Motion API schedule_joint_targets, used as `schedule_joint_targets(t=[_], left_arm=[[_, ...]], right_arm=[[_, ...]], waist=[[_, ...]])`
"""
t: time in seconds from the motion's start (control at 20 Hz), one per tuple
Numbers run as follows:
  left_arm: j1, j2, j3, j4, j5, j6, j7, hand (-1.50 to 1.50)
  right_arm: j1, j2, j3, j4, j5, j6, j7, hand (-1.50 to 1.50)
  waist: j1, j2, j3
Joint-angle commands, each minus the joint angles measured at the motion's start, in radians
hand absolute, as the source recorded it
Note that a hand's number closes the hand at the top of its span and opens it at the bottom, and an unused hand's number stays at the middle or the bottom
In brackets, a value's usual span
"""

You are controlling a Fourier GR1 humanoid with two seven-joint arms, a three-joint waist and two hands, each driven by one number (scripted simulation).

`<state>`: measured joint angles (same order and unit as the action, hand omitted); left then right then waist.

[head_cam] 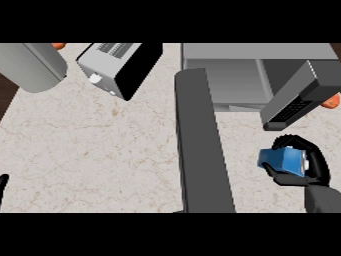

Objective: Pick up the milk, place it into the microwave and close the microwave

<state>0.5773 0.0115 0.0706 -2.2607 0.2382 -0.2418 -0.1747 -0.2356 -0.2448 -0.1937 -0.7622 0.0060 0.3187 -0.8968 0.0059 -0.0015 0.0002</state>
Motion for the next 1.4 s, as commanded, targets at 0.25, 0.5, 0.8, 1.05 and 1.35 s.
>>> schedule_joint_targets(t=[0.25, 0.5, 0.8, 1.05, 1.35], left_arm=[[0.030, -0.011, -0.071, 0.027, -0.047, -0.002, -0.065, -1.50], [0.032, -0.008, 0.008, 0.019, 0.036, -0.033, -0.020, -1.50], [-0.047, 0.010, 0.065, 0.080, 0.067, -0.049, -0.016, -1.50], [-0.054, -0.011, 0.032, 0.087, -0.005, -0.009, -0.010, -1.50], [-0.016, -0.002, 0.096, 0.092, 0.067, -0.095, -0.030, -1.50]], right_arm=[[-0.080, 0.001, -0.092, 0.096, -0.076, -0.047, -0.096, 1.50], [0.073, 0.108, 0.036, -0.204, -0.070, -0.047, 0.027, 1.50], [0.109, 0.130, 0.086, -0.422, -0.053, -0.122, 0.139, 1.50], [0.018, 0.134, 0.104, -0.526, -0.002, -0.246, 0.337, 1.50], [-0.195, 0.148, 0.069, -0.300, 0.043, -0.331, 0.360, 1.50]], waist=[[0.010, 0.003, 0.001], [-0.005, -0.002, -0.001], [-0.006, 0.000, -0.001], [-0.004, 0.000, -0.001], [0.010, 0.003, 0.000]])
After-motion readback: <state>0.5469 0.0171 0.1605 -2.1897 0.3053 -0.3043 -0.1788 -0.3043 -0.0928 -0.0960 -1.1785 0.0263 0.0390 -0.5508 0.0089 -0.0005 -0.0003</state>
